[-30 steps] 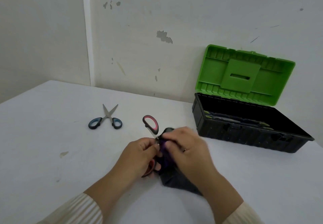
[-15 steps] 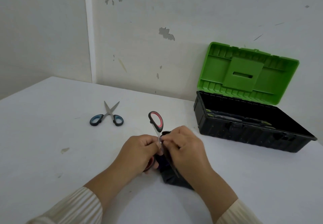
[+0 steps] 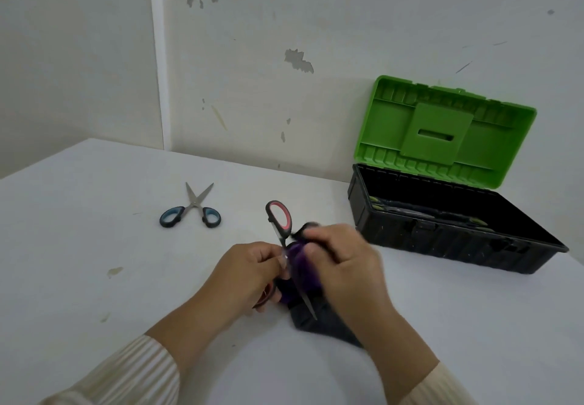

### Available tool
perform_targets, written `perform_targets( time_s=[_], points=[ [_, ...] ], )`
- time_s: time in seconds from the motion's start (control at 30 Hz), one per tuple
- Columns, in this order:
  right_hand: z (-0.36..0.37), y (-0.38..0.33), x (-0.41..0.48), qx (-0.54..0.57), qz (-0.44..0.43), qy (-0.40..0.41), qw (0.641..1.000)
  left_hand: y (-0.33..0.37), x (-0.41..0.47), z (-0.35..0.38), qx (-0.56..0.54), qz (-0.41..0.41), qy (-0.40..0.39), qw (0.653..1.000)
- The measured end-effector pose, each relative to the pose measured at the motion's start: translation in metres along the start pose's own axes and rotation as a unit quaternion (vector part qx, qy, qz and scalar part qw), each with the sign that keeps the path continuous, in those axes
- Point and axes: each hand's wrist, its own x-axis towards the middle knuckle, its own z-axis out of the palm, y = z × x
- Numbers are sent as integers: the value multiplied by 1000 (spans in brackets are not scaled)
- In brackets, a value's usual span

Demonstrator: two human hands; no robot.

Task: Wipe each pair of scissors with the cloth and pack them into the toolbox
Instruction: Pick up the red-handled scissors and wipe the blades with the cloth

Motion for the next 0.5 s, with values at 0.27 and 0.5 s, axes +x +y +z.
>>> perform_targets(
  time_s=[0.27,0.5],
  points=[
    [16,-5,-1,-124,-89,-77,985,-1,-2,2,12,20,6,1000],
    [18,6,-1,-70,-72,-69,993,2,-3,0,-10,10,16,1000]
  ],
)
